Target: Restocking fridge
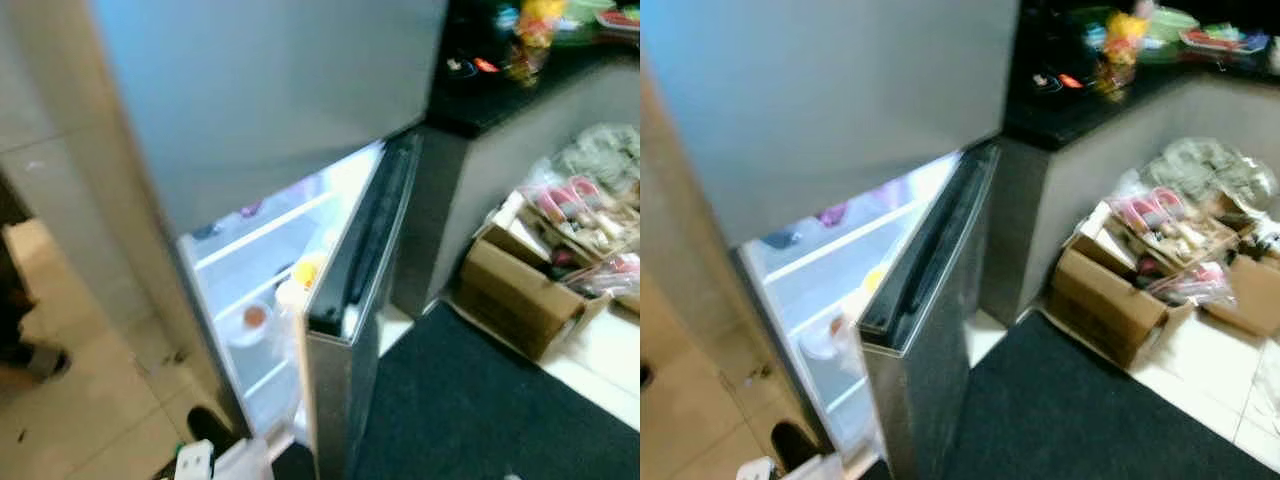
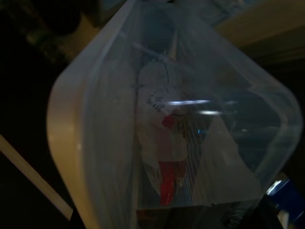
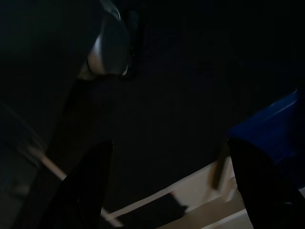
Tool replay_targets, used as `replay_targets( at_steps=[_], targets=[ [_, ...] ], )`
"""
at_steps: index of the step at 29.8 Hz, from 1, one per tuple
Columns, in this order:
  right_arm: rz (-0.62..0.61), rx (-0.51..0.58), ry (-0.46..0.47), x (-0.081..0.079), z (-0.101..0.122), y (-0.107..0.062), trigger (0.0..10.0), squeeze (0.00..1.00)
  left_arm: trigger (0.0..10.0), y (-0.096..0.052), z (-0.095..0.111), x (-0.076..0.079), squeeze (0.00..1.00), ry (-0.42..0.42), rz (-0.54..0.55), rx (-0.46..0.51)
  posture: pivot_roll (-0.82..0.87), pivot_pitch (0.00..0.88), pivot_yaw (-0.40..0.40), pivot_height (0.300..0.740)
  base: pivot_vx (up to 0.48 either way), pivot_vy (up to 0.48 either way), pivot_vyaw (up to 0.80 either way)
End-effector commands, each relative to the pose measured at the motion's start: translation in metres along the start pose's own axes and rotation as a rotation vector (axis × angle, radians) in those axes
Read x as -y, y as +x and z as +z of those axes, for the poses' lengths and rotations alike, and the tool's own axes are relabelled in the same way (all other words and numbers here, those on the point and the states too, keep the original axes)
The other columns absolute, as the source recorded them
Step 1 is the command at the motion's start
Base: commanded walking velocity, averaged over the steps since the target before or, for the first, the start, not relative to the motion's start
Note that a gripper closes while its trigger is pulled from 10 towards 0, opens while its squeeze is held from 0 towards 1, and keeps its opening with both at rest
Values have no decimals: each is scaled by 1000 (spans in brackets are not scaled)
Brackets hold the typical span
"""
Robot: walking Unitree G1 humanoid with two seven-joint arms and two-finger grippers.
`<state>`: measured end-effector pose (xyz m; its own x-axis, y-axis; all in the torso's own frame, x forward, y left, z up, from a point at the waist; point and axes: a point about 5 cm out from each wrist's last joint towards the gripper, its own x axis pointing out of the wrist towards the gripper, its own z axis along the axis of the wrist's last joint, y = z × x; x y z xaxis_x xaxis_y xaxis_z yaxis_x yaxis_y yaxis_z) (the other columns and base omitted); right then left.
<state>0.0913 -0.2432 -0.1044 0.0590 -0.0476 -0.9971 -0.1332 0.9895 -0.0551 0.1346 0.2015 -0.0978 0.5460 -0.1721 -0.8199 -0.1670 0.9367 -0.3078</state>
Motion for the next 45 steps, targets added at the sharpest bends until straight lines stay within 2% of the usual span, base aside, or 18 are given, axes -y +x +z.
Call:
replay_targets(
  at_steps=[1,4,8,11,14,15,16,19,21,23,25,26,28,31,32,35,38,45],
  targets=[
    [-2,40,10,0,7,-1,10000,0,10000,0,0,1,0,14,3,-1,-4,0,42,740,0,0,-438],
    [-10,53,6,-1,6,0,10000,0,10000,1,5,-1,0,17,26,24,-6,0,41,740,0,0,0],
    [-18,57,1,-3,6,1,10000,0,10000,0,33,-11,0,-12,106,146,-6,0,41,740,0,0,0],
    [-18,58,0,-4,6,1,10000,0,10000,-1,38,-12,0,-18,116,168,-6,0,41,740,0,0,0],
    [-22,60,-4,-5,7,1,10000,0,10000,-2,58,-16,0,-38,140,246,-6,0,41,740,0,0,0],
    [-24,61,-6,-6,7,1,10000,0,10000,-3,73,-16,0,-62,142,306,-9,0,38,740,0,0,0],
    [-24,61,-6,-6,7,1,10000,0,10000,-3,73,-16,0,-62,142,306,-9,0,38,740,0,0,0],
    [-29,64,-10,-8,8,2,10000,0,10000,-7,109,-16,0,-159,96,457,-12,0,38,740,0,0,0],
    [-29,64,-10,-8,8,2,10000,0,10000,-7,109,-16,0,-159,96,457,-12,0,38,740,0,0,0],
    [-32,63,-17,-11,8,3,10000,0,10000,-7,130,-3,0,-159,-34,523,-11,0,36,740,0,0,0],
    [-32,63,-17,-11,8,3,10000,0,10000,-7,130,-3,0,-159,-34,523,-11,0,36,740,0,0,0],
    [-35,63,-19,-11,8,3,10000,0,10000,-5,139,8,0,-130,-129,538,-10,0,37,740,0,0,0],
    [-35,63,-19,-11,8,3,10000,0,10000,-5,139,8,0,-130,-129,538,-10,0,37,740,0,0,0],
    [-41,59,-25,-8,6,2,10000,0,10000,-1,152,55,0,14,-492,518,-12,0,38,740,0,0,0],
    [-42,58,-26,-8,5,2,10000,0,10000,-1,152,64,0,42,-562,505,-12,0,38,740,0,0,0],
    [-42,56,-27,-8,5,2,10000,0,10000,0,151,73,0,68,-624,487,-12,0,38,740,0,0,0],
    [-43,53,-31,-8,5,2,10000,0,10000,1,145,91,0,154,-729,446,-11,0,38,740,0,0,0],
    [-43,51,-34,-7,5,2,10000,0,10000,1,148,107,0,209,-804,451,-11,0,38,740,0,0,0]
  ],
)
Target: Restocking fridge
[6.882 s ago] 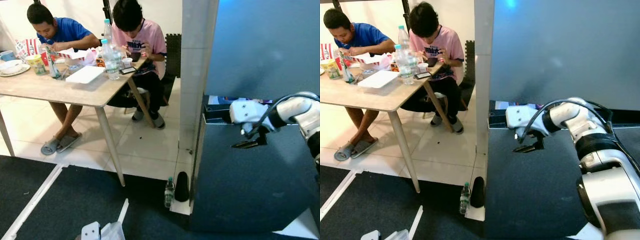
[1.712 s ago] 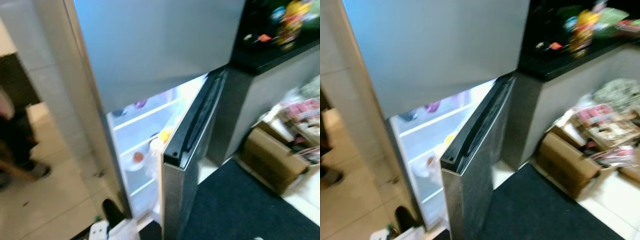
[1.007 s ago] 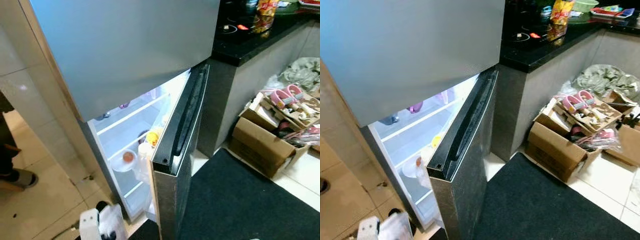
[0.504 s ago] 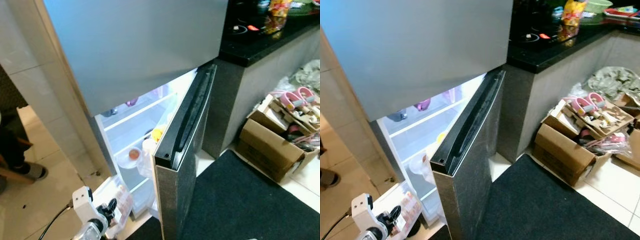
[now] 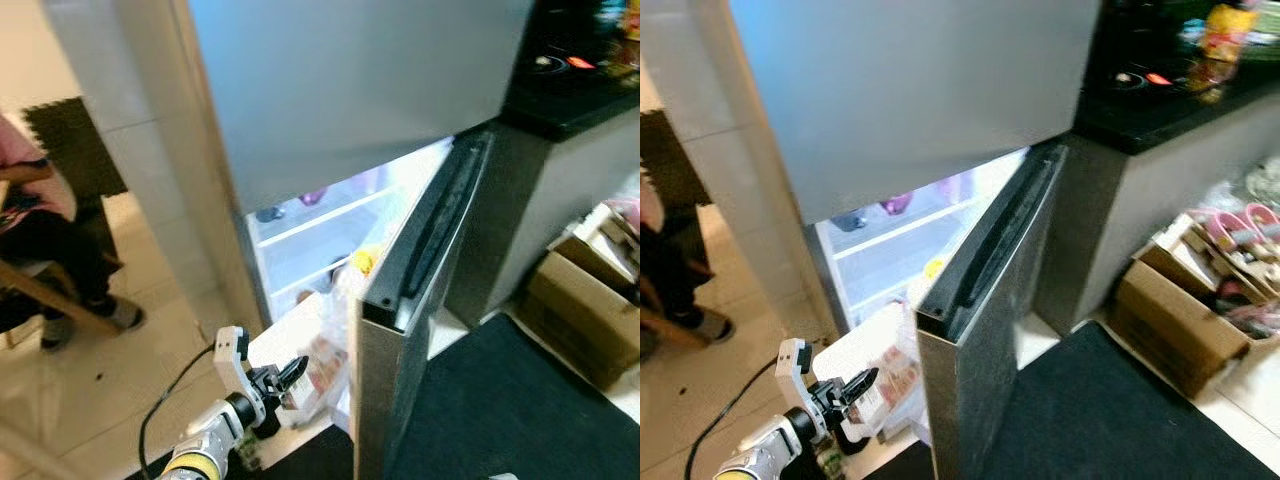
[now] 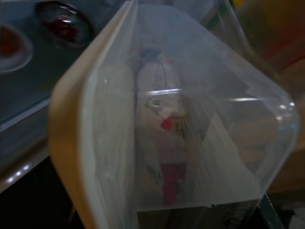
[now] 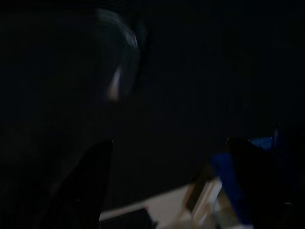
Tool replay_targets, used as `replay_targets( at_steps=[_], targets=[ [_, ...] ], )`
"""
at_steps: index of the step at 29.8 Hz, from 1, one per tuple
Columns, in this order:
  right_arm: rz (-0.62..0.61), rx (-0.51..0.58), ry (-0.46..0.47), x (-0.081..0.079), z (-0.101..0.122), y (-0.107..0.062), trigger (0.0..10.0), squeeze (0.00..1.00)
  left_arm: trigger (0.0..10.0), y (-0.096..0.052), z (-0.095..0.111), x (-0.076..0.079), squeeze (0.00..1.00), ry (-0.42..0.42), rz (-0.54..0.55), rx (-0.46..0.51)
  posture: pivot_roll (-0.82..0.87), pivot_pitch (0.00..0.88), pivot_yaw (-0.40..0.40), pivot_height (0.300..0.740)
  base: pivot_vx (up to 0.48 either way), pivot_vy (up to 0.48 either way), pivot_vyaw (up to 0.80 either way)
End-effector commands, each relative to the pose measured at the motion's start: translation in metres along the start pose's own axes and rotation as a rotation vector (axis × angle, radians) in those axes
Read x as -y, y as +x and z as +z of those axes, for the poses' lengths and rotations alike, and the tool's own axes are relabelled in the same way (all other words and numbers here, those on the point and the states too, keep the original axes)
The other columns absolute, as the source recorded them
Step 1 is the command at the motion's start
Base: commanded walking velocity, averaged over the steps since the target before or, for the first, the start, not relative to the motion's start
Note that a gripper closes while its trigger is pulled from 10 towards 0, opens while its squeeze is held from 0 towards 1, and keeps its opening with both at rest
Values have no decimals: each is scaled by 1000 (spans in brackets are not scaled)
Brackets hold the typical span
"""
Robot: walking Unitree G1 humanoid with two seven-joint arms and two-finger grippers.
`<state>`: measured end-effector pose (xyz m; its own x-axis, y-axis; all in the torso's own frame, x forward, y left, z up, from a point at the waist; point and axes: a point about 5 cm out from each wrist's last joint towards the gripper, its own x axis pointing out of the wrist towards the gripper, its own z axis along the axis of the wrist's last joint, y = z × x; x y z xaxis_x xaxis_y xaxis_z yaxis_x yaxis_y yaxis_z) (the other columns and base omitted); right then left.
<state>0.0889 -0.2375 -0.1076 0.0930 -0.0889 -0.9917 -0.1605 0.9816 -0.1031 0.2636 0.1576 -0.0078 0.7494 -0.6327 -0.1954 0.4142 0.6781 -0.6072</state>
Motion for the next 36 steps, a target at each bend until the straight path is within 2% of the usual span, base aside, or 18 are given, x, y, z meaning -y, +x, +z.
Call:
replay_targets(
  at_steps=[1,11,13,19,22,25,29,32,35,36],
  targets=[
    [3,24,-3,-1,7,0,10000,0,10000,12,12,11,0,66,-105,14,-11,0,38,740,0,0,0],
    [3,26,-9,-1,8,-1,10000,0,10000,23,20,23,0,123,-184,22,-11,0,41,740,0,0,0],
    [2,25,-13,0,8,-1,10000,0,10000,29,18,31,0,128,-228,17,-11,0,41,740,0,0,0],
    [1,25,-17,0,7,-1,10000,0,10000,33,14,38,0,128,-266,7,-11,0,41,740,0,0,0],
    [13,19,-33,-1,7,-1,10000,0,10000,40,6,48,0,121,-317,-19,-11,0,41,740,0,0,0],
    [20,16,-38,-2,6,0,10000,0,10000,40,5,49,0,118,-318,-23,-9,0,42,740,0,0,0],
    [76,59,-40,-6,13,-1,10000,0,10000,33,-1,40,0,95,-253,-41,-9,0,42,740,0,0,0],
    [133,195,3,-6,37,-5,10000,0,10000,14,-15,19,0,54,-103,-96,-8,0,44,740,0,0,0],
    [132,237,25,-4,45,-7,10000,0,10000,8,-20,13,0,48,-61,-115,-8,0,44,740,0,0,0],
    [114,326,39,5,52,-11,10000,0,10000,-17,-38,-5,0,13,110,-170,-11,0,42,740,0,0,0]
  ],
)
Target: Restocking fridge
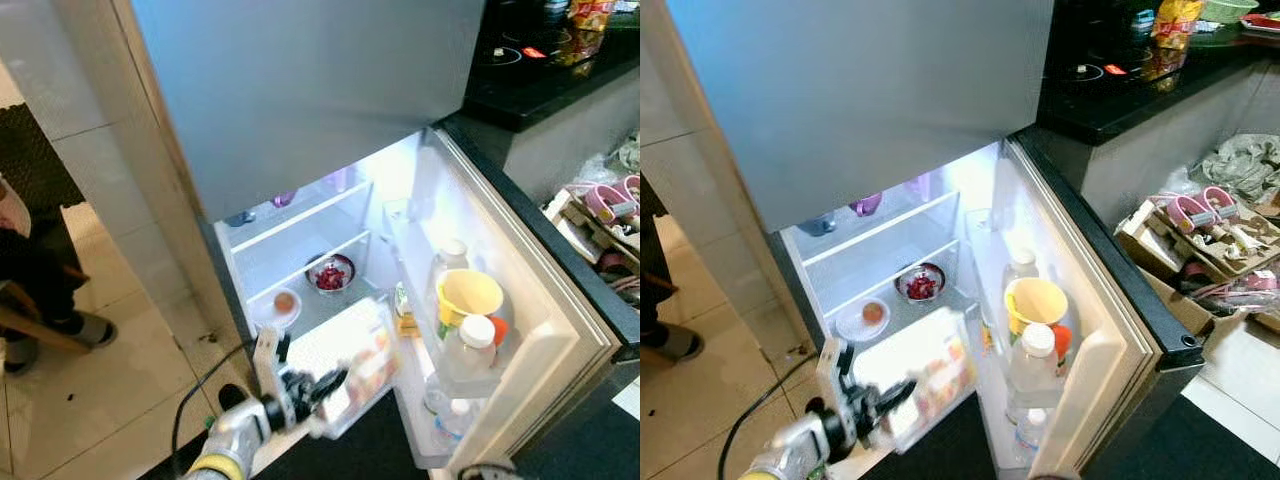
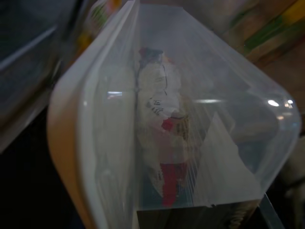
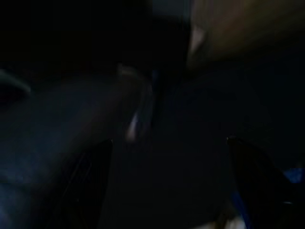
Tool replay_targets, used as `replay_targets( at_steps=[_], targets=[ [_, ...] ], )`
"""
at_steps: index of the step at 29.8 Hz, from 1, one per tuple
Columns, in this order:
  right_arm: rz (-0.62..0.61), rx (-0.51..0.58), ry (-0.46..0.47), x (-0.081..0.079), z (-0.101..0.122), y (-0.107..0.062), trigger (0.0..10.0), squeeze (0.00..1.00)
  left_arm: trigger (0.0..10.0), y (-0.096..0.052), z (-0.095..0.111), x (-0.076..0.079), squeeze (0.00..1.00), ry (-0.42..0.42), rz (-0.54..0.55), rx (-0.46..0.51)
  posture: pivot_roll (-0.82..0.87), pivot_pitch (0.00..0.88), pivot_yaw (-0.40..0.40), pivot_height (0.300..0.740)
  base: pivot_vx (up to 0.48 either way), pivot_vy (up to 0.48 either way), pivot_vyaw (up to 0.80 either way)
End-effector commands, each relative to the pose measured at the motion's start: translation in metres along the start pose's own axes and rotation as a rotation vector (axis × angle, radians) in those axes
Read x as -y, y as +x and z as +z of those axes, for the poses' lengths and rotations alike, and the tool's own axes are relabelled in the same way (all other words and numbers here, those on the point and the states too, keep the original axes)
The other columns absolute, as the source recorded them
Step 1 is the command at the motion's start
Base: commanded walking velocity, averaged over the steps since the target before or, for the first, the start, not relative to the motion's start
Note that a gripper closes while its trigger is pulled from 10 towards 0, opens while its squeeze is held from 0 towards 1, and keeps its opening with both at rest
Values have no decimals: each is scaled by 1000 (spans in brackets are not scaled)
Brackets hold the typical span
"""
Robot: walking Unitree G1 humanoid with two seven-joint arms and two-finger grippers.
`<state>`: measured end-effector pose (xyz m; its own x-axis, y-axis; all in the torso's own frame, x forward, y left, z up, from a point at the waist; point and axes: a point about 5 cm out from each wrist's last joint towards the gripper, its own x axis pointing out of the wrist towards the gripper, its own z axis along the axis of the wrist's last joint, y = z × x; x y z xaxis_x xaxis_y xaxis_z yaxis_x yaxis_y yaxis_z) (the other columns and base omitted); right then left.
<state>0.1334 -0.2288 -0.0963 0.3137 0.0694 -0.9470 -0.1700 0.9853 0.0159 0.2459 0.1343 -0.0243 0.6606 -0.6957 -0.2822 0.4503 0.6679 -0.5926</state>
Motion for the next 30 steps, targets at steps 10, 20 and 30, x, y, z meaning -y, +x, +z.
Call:
replay_targets(
  at_steps=[10,20,30],
  targets=[
    [-34,161,-122,16,26,-6,10000,0,10000,-62,-53,-36,0,-126,399,-131,-9,0,34,740,0,0,0],
    [-429,330,-72,79,71,-36,10000,0,10000,-81,-88,-32,0,-166,486,-239,-4,0,32,740,0,0,0],
    [-621,343,36,115,72,-57,10000,0,10000,-83,-89,-33,0,-153,501,-256,-1,0,31,740,0,0,0]
  ],
)
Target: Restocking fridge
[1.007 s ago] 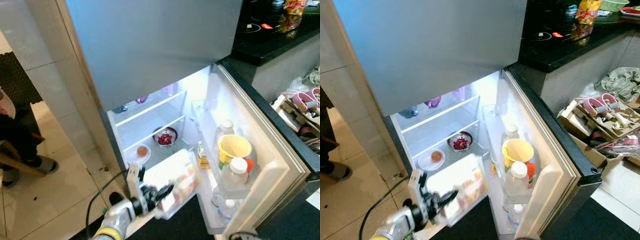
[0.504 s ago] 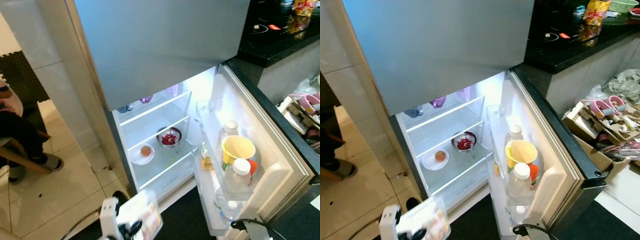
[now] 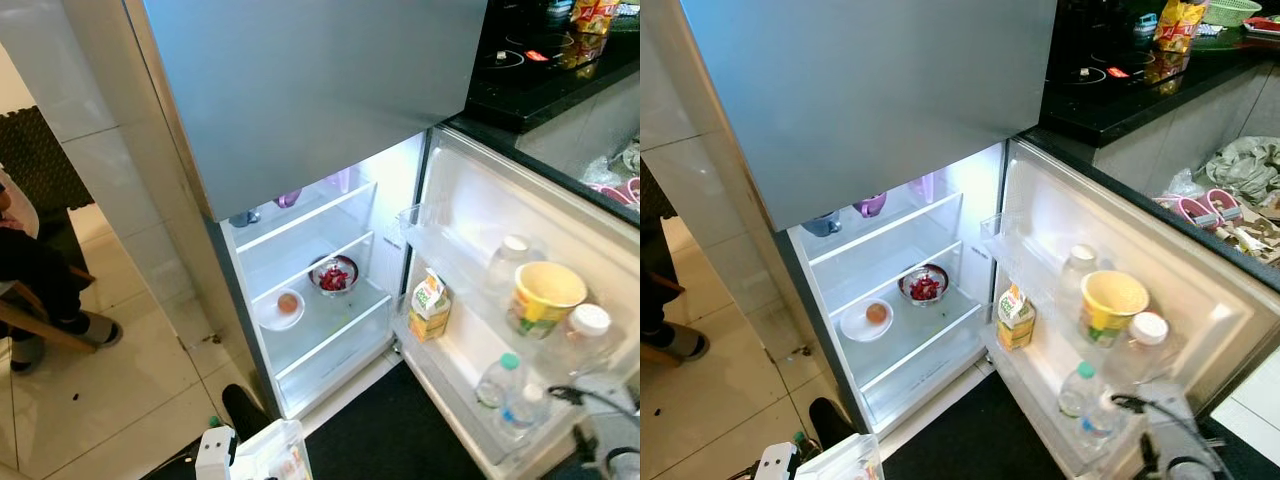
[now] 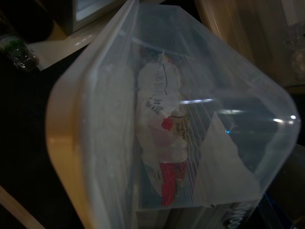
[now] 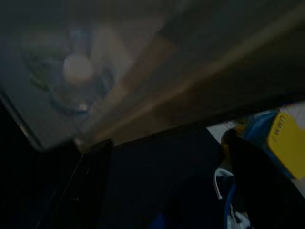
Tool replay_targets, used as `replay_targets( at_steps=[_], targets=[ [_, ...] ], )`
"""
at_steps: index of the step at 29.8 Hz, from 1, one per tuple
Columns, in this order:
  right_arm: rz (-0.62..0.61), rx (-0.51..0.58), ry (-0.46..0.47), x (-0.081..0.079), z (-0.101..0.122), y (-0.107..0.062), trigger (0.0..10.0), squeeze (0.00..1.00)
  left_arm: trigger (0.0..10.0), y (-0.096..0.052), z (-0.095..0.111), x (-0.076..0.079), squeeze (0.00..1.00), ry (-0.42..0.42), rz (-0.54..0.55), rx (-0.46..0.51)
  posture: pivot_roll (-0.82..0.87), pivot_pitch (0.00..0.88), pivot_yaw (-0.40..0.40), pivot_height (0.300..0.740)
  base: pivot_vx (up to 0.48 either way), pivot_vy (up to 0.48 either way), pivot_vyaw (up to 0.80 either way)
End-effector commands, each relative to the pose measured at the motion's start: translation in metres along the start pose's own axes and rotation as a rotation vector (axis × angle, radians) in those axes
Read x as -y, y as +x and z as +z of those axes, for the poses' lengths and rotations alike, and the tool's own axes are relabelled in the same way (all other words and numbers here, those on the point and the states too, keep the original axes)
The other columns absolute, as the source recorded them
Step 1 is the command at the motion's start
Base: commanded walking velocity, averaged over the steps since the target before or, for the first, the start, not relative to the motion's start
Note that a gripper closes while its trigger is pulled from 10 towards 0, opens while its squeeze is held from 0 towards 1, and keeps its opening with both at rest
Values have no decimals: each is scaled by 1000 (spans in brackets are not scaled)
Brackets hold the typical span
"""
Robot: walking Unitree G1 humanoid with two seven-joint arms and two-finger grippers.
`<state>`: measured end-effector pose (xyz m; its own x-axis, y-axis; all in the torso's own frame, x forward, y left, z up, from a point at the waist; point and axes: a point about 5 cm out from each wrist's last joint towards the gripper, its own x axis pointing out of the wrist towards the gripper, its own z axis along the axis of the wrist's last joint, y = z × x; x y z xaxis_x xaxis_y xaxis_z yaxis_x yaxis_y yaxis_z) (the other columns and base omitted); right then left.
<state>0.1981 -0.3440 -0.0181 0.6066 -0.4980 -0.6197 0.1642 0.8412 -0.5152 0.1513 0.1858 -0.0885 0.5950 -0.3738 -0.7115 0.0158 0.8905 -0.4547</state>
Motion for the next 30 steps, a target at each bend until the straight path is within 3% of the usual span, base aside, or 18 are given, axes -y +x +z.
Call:
replay_targets(
  at_steps=[1,5,6,11,12,19,24,30],
  targets=[
    [62,-1,28,-17,0,-1,10000,0,10000,-2,2,-4,0,14,19,0,-1,0,31,740,0,0,0],
    [193,-63,34,-51,-17,-9,10000,0,10000,-2,1,-4,0,17,34,-8,-2,0,34,740,0,0,0],
    [291,-125,47,-78,-33,-18,10000,0,10000,-2,-3,-6,0,32,66,-25,-3,0,36,740,0,0,0],
    [357,-178,74,-94,-45,-26,10000,0,10000,-4,-6,-10,0,35,119,-30,-2,0,38,740,0,0,0],
    [411,-203,82,-106,-52,-32,10000,0,10000,-8,-7,-16,0,44,180,-33,-4,0,39,740,0,0,0],
    [480,-207,61,-119,-55,-38,10000,0,10000,-14,-9,-27,0,57,282,-37,-3,0,41,740,0,0,65],
    [505,-195,13,-124,-52,-39,10000,0,10000,-18,-13,-33,0,104,354,-69,-3,0,40,740,0,0,774],
    [518,-194,-27,-127,-52,-40,10000,0,10000,-17,-18,-30,0,135,356,-106,0,0,39,740,0,0,800]
  ],
)
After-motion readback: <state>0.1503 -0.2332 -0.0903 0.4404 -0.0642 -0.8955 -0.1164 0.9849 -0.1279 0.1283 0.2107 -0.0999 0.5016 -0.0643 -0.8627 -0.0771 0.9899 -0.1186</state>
